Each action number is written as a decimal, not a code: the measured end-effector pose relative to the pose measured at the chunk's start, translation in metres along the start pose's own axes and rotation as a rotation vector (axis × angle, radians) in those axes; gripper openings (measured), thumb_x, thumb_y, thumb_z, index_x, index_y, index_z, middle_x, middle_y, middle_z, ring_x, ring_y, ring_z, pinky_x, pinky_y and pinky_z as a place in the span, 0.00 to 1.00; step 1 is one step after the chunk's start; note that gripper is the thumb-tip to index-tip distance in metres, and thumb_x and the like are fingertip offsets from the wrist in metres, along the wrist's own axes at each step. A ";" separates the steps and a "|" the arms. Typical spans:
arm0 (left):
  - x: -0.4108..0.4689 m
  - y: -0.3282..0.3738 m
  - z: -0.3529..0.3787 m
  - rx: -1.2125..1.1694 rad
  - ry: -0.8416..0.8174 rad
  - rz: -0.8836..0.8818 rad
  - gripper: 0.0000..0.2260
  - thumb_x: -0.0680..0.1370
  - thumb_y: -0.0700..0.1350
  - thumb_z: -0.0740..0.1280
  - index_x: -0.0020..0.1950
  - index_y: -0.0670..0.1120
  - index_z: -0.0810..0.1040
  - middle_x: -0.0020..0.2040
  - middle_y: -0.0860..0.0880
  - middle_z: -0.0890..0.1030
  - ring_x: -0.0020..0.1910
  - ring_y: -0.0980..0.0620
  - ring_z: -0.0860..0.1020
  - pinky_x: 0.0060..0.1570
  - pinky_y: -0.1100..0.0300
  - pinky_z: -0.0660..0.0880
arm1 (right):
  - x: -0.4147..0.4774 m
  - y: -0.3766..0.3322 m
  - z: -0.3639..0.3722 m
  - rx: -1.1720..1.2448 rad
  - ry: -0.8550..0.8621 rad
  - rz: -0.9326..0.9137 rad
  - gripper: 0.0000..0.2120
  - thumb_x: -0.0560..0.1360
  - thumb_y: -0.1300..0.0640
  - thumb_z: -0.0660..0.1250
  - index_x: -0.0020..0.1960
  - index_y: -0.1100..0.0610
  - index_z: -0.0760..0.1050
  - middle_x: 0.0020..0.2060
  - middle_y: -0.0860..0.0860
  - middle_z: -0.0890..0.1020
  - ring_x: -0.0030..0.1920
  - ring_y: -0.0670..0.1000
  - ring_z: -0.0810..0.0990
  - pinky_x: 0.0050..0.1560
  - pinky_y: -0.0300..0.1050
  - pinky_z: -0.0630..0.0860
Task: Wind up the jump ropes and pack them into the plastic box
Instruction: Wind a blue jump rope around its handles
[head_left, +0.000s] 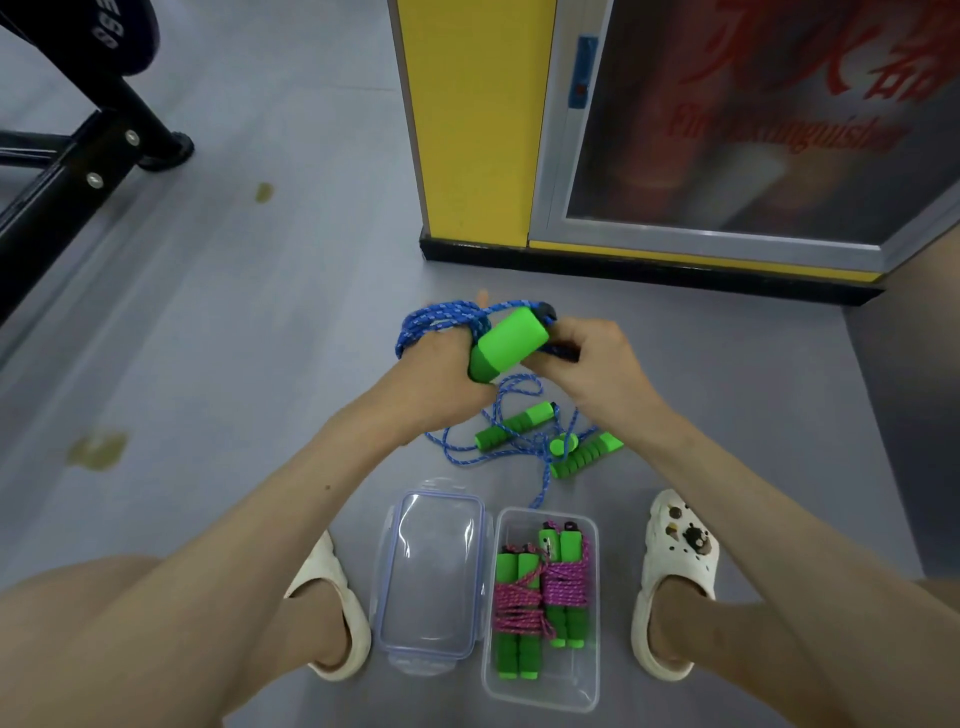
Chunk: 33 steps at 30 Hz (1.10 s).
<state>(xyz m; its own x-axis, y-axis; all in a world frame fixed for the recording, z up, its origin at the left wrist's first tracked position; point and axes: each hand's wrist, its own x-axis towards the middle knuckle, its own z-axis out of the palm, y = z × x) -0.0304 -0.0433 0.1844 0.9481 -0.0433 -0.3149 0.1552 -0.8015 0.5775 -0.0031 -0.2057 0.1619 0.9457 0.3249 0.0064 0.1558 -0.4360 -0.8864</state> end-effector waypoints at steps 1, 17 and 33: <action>-0.003 0.002 -0.001 -0.067 -0.071 -0.045 0.11 0.71 0.40 0.67 0.54 0.43 0.75 0.39 0.48 0.82 0.42 0.50 0.79 0.46 0.60 0.74 | 0.000 0.000 0.001 0.032 0.003 0.007 0.03 0.73 0.59 0.71 0.44 0.59 0.81 0.34 0.55 0.80 0.35 0.46 0.74 0.38 0.42 0.70; -0.001 -0.003 -0.002 -1.683 -0.969 0.212 0.17 0.70 0.40 0.62 0.54 0.33 0.79 0.29 0.44 0.78 0.30 0.47 0.78 0.55 0.47 0.76 | -0.004 -0.007 0.010 0.578 -0.152 0.279 0.14 0.75 0.47 0.65 0.45 0.58 0.79 0.41 0.57 0.82 0.42 0.50 0.78 0.40 0.35 0.75; 0.006 0.003 -0.011 -0.639 0.132 0.008 0.18 0.63 0.43 0.65 0.52 0.49 0.71 0.44 0.52 0.74 0.41 0.57 0.71 0.46 0.61 0.68 | -0.012 0.006 0.013 -0.081 -0.295 0.151 0.13 0.73 0.55 0.70 0.30 0.49 0.74 0.24 0.46 0.69 0.26 0.44 0.65 0.31 0.41 0.63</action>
<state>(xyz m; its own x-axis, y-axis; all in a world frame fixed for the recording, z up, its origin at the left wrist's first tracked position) -0.0211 -0.0396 0.1928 0.9697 0.0580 -0.2374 0.2439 -0.2875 0.9262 -0.0169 -0.2015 0.1501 0.8386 0.4751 -0.2666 0.0538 -0.5592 -0.8273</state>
